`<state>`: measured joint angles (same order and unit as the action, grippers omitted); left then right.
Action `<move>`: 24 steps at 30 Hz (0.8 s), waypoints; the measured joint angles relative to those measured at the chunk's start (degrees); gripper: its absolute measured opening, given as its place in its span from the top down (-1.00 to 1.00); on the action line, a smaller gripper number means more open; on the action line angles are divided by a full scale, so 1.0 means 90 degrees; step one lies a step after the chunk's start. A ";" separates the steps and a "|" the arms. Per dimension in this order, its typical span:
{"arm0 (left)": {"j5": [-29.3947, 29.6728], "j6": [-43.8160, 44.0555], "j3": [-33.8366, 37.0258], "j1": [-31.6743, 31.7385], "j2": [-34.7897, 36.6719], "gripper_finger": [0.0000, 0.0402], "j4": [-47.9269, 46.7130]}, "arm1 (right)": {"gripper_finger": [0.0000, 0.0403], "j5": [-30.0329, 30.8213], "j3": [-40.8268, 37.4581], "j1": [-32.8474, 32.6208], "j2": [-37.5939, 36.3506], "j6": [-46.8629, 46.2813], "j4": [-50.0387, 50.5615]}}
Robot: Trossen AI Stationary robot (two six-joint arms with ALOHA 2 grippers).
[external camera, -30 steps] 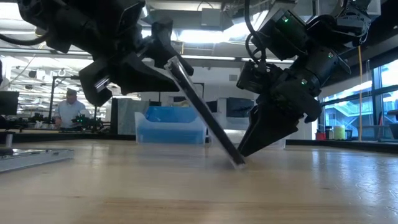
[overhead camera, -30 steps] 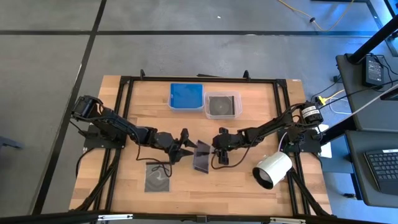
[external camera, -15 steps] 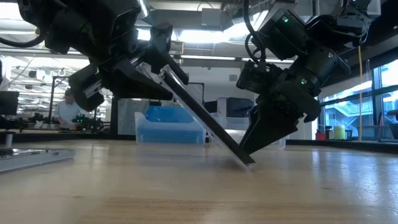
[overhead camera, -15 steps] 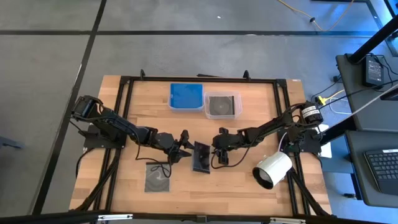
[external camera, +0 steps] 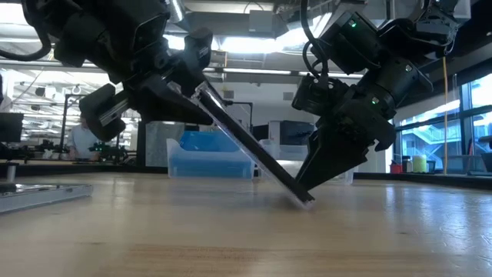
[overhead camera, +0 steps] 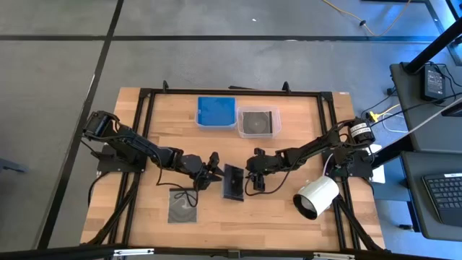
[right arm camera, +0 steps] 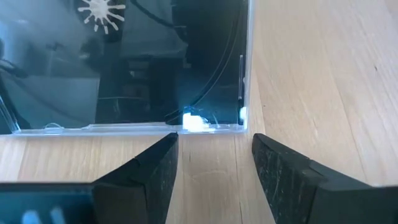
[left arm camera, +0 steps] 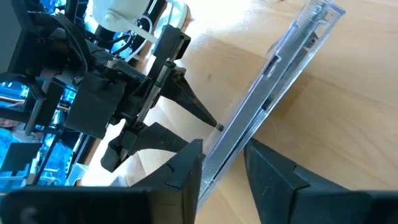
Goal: Pick & place jewel cases by type
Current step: Put the right black CD case into the transparent bin
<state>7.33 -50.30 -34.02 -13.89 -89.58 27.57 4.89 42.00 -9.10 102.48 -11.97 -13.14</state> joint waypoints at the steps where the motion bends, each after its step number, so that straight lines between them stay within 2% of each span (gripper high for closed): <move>1: 0.0000 -0.0002 0.0000 0.0000 0.0000 0.46 0.0000 | -0.04 0.0000 0.0000 0.0000 0.0000 0.0000 0.0002; 8: -0.0140 -0.0002 0.0000 0.0000 0.0007 0.59 0.0174 | -0.04 0.0000 -0.0005 0.0000 0.0000 0.0005 -0.0178; 24: -0.0168 0.0007 0.0000 -0.0002 0.0007 0.68 0.0195 | -0.04 0.0002 -0.0005 0.0000 0.0000 0.0056 -0.0320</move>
<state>5.82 -50.24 -34.02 -13.91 -89.52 29.33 4.91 41.95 -9.10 102.48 -11.47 -16.02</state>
